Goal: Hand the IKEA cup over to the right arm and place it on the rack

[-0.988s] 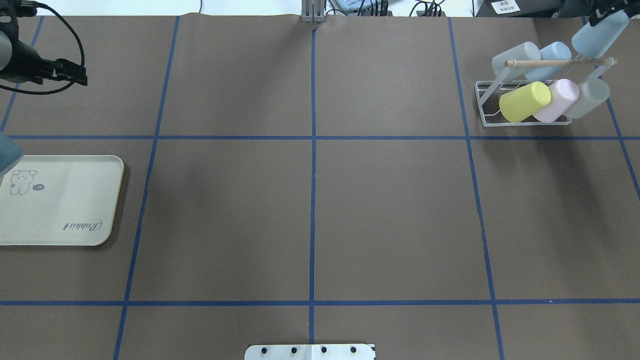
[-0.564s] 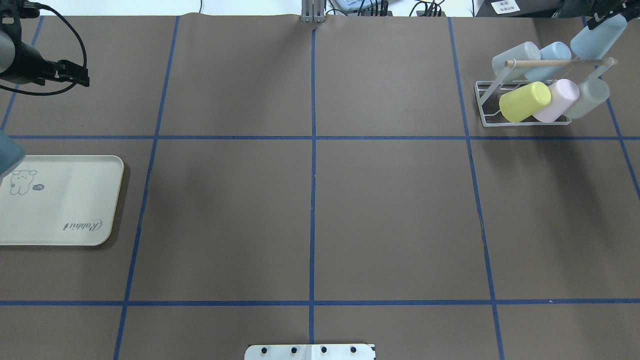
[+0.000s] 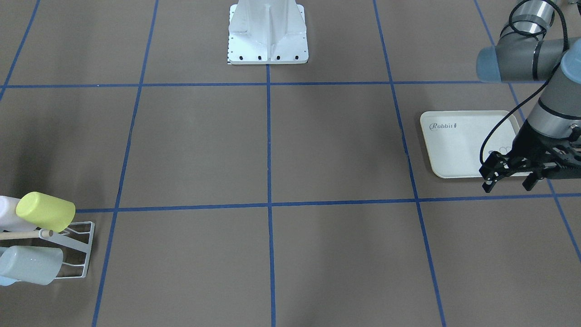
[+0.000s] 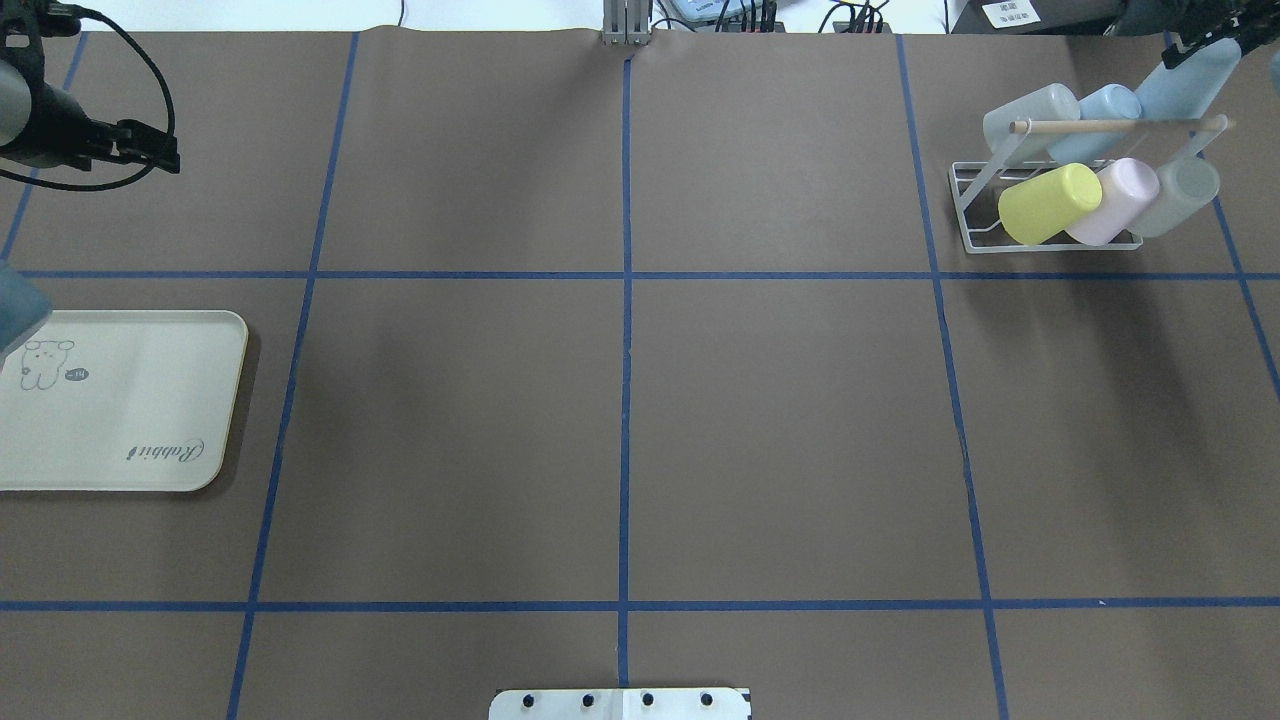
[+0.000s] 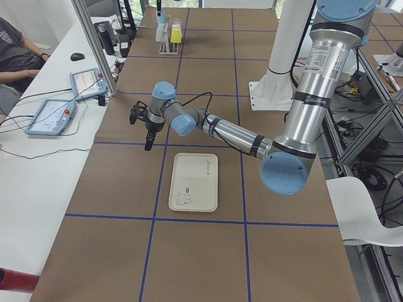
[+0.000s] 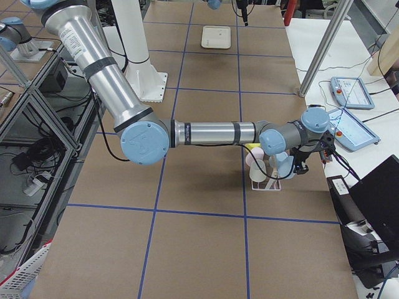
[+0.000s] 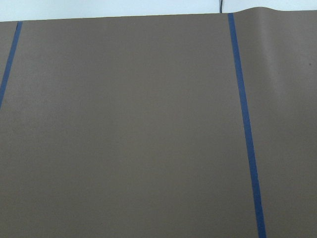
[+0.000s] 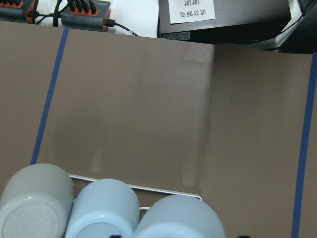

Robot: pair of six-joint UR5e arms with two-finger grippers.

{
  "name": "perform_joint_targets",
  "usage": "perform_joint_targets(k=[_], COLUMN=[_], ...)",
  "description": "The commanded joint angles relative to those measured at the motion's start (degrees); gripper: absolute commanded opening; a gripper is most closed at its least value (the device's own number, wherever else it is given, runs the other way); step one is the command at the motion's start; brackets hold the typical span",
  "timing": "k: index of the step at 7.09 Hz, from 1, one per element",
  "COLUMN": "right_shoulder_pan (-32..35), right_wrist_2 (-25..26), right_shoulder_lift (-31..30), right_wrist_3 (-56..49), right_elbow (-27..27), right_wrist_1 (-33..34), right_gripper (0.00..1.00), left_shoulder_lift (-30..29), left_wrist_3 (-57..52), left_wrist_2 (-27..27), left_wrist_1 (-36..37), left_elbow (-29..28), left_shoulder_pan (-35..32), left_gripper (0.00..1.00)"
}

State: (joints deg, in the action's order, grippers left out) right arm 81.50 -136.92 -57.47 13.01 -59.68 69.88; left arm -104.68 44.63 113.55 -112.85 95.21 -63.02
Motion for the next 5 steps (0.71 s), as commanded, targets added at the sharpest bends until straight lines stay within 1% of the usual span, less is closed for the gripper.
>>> perform_joint_targets(k=[1, 3, 4, 5], right_shoulder_pan=[-0.47, -0.47, -0.56, -0.56], right_wrist_2=[0.08, 0.08, -0.01, -0.01], right_shoulder_lift=[-0.01, 0.43, 0.87, -0.17], right_wrist_3=[0.0, 0.52, 0.78, 2.0], right_elbow=[0.0, -0.17, -0.78, -3.58], right_wrist_1=[-0.01, 0.17, 0.34, 0.52], right_gripper=[0.98, 0.98, 0.98, 0.98], left_shoulder_lift=[0.08, 0.35, 0.35, 0.18], left_wrist_3=[-0.07, -0.6, -0.69, -1.03], left_wrist_2=[0.0, 0.52, 2.27, 4.81], left_wrist_1=[0.0, 0.09, 0.17, 0.18], left_elbow=[0.07, 0.16, 0.16, 0.07], left_shoulder_pan=[0.0, -0.09, -0.17, -0.7], left_gripper=[1.0, 1.0, 1.0, 1.0])
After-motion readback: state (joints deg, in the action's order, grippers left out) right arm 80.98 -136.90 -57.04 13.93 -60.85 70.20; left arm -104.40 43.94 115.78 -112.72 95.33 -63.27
